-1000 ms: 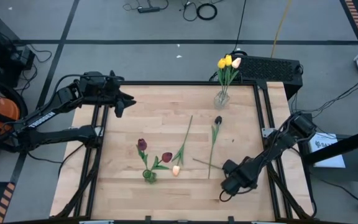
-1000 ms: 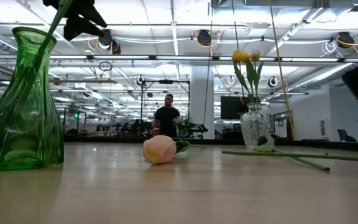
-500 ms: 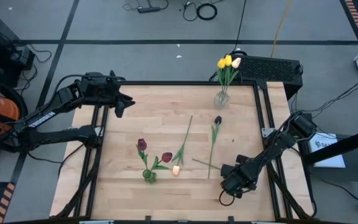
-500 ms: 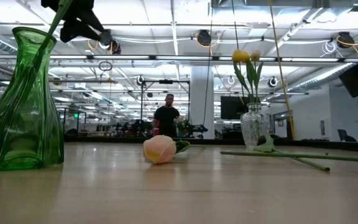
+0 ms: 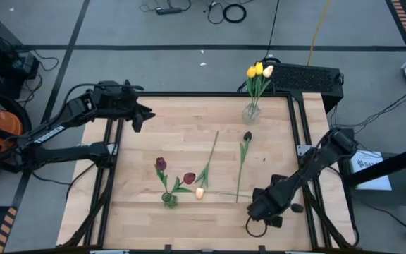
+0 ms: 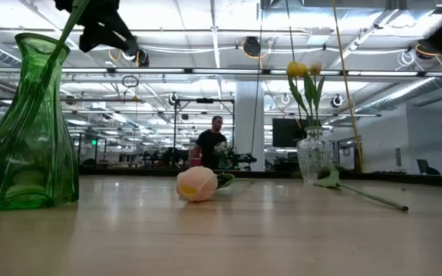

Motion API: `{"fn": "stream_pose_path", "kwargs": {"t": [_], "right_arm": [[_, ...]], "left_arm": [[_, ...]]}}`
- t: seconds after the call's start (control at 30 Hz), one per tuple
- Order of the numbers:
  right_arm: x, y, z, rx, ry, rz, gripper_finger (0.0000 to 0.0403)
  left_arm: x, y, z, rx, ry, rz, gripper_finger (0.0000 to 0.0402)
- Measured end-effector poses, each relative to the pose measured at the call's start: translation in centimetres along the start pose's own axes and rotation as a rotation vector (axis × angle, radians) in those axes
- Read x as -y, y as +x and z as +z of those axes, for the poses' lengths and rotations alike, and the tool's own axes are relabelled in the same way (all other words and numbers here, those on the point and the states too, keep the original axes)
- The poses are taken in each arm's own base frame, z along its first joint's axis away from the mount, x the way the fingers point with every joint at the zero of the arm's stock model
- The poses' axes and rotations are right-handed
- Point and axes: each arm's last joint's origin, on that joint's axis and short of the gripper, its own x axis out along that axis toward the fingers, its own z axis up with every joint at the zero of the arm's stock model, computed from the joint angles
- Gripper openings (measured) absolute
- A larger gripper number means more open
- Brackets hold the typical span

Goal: Sort flowers into vase by color
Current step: Put the bottom black flower into the vase

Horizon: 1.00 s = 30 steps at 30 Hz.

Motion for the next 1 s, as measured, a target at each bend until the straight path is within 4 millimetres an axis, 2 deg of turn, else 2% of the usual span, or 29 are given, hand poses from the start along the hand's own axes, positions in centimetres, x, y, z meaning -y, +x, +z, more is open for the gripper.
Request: {"fn": "stream_pose_path", "kwargs": {"t": [0.17,0.3,0.4,0.53,0.6,0.7,0.83,1.0], "right_arm": [[1.0,-7.1,-0.3,-0.036,0.005,-0.032,0.0002],[2.0,-12.7,0.5,0.13,0.025,0.125,0.0001],[3.8,-16.4,1.3,0.244,0.09,0.212,0.0001],[6.3,-19.8,2.4,0.39,0.18,0.258,0.0001],[7.8,-20.6,3.1,0.415,0.23,0.274,0.0001],[9.4,-20.5,4.5,0.411,0.277,0.263,0.0],[10.4,-19.4,7.5,0.333,0.266,0.272,0.0],[10.9,-17.6,12.1,0.226,0.23,0.311,0.0]], "left_arm": [[0.2,1.3,0.6,-0.016,0.012,-0.1,0.0152],[0.6,2.6,1.7,0.021,0.058,-0.253,0.0152],[1.4,3.2,2.8,0.094,0.115,-0.358,0.0152],[3.0,2.7,4.2,0.183,0.252,-0.441,0.0152],[3.9,2.1,4.9,0.205,0.317,-0.465,0.0152],[5.4,1.1,6.2,0.222,0.417,-0.489,0.0152],[6.8,0.3,7.4,0.174,0.53,-0.421,0.0152],[7.3,-0.6,7.8,0.102,0.595,-0.374,0.0152]]}}
